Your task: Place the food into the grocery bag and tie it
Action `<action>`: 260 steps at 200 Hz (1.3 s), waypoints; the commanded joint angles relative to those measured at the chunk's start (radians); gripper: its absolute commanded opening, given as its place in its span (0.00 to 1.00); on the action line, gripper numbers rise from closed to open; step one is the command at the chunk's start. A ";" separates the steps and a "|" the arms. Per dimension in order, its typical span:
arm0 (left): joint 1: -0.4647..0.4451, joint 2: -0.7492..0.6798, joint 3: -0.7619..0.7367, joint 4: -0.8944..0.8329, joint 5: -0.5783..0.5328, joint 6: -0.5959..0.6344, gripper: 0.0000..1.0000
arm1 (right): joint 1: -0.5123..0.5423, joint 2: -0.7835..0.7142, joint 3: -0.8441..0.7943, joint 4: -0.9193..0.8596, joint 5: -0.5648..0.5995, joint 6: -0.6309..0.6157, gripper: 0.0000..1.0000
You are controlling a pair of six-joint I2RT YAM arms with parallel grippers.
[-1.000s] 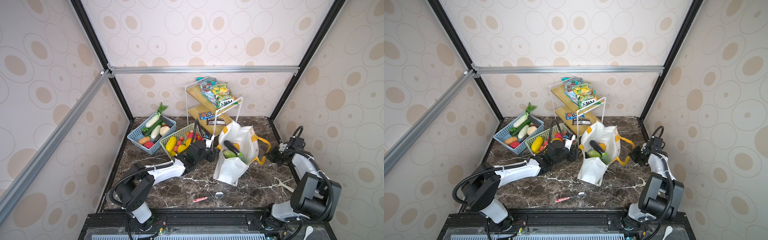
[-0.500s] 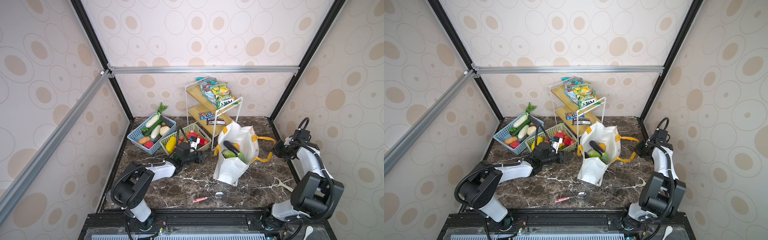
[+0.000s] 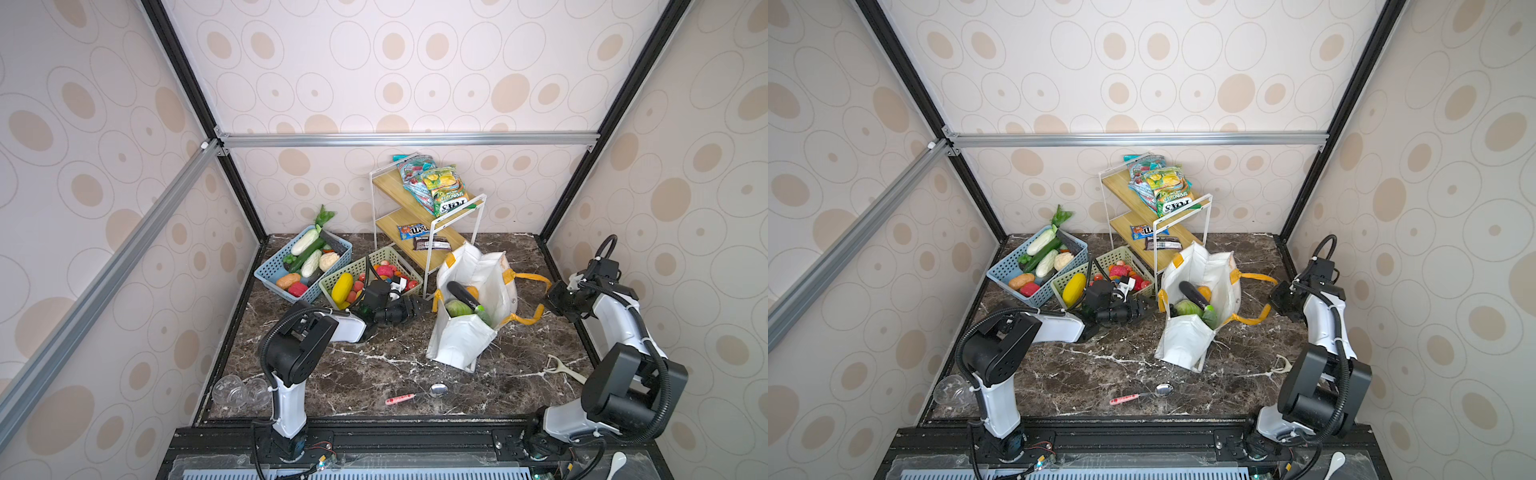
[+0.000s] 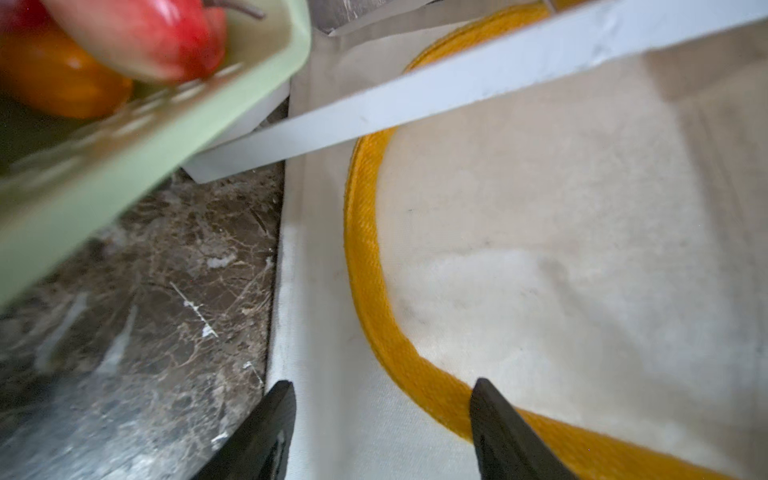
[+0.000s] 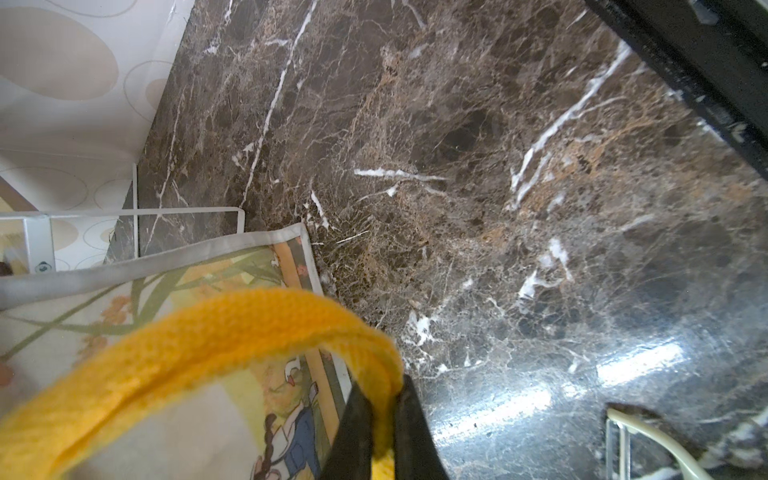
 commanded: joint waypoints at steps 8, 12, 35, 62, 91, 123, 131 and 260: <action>-0.014 0.027 0.013 0.154 0.034 -0.219 0.67 | 0.008 -0.021 0.016 -0.021 -0.014 -0.009 0.10; -0.018 0.029 0.020 0.152 0.031 -0.224 0.67 | 0.009 -0.021 0.018 -0.022 -0.016 -0.009 0.10; -0.042 0.060 0.058 0.136 0.022 -0.269 0.66 | 0.017 -0.027 0.029 -0.022 -0.024 -0.005 0.10; -0.057 0.075 0.052 0.164 0.016 -0.319 0.63 | 0.017 -0.040 0.045 -0.036 -0.023 -0.012 0.10; -0.080 0.084 0.075 0.166 0.014 -0.345 0.61 | 0.019 -0.052 0.067 -0.049 -0.031 -0.012 0.10; -0.096 0.102 0.102 0.158 -0.014 -0.363 0.53 | 0.026 -0.062 0.087 -0.060 -0.037 -0.011 0.10; -0.098 0.109 0.104 0.163 -0.024 -0.375 0.49 | 0.026 -0.064 0.092 -0.063 -0.035 -0.014 0.10; -0.097 -0.124 0.209 -0.365 -0.349 0.089 0.11 | 0.066 -0.020 0.507 -0.248 0.042 -0.029 0.10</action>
